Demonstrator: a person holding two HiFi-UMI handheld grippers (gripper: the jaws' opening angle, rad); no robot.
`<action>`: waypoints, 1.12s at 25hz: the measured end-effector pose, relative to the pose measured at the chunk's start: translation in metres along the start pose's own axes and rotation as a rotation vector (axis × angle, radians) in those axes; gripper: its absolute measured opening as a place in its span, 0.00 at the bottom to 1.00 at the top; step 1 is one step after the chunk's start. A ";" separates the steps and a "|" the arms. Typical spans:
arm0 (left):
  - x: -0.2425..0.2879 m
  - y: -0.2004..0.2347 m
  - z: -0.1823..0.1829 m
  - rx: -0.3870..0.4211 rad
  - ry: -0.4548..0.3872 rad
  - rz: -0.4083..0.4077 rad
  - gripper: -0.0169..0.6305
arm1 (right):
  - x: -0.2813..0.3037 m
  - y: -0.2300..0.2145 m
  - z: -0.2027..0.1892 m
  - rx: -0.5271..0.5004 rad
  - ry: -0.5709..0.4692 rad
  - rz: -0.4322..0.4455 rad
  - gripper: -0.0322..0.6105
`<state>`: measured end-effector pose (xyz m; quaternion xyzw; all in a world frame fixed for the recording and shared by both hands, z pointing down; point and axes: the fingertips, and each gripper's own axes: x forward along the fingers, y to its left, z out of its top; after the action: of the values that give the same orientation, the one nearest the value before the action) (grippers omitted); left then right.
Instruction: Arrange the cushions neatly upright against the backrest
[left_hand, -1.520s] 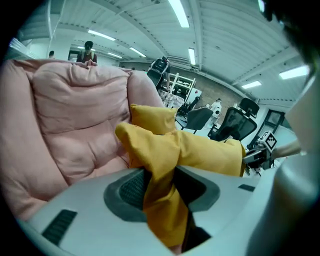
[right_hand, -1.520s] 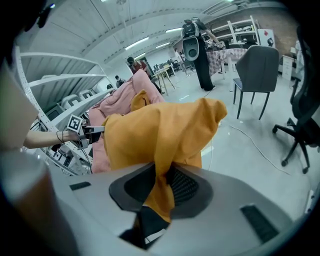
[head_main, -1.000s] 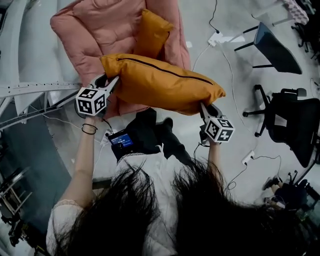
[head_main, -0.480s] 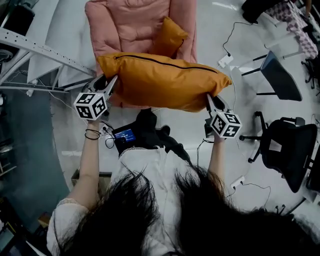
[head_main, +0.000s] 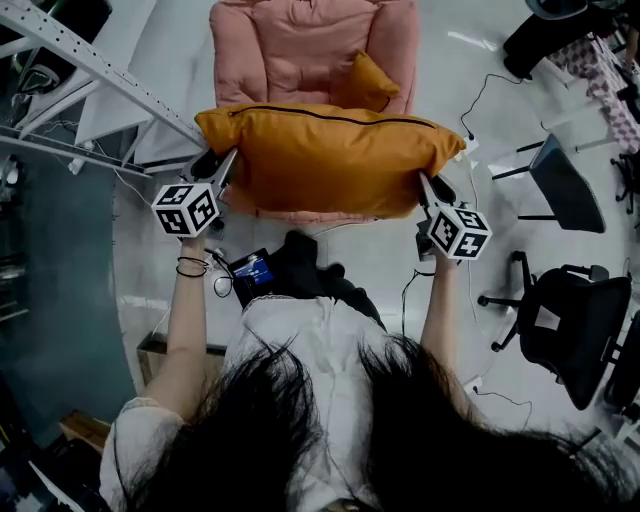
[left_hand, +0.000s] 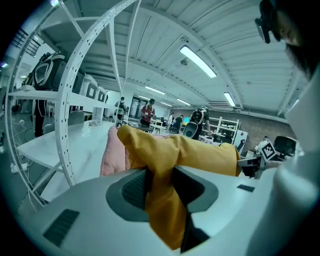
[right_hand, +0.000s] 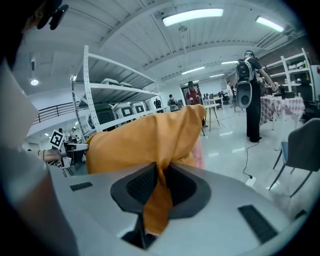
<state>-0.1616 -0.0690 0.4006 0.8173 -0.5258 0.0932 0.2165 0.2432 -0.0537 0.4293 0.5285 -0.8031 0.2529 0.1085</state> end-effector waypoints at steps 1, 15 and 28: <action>0.000 0.003 0.003 0.000 -0.002 0.002 0.27 | 0.004 0.001 0.005 -0.005 -0.002 0.001 0.16; 0.029 0.095 0.056 -0.005 -0.025 -0.050 0.26 | 0.089 0.051 0.081 -0.060 -0.042 -0.020 0.16; 0.073 0.124 0.102 0.019 -0.036 -0.047 0.26 | 0.129 0.050 0.121 -0.068 -0.018 0.002 0.15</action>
<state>-0.2500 -0.2186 0.3692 0.8330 -0.5094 0.0783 0.2011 0.1551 -0.2030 0.3689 0.5261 -0.8127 0.2205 0.1188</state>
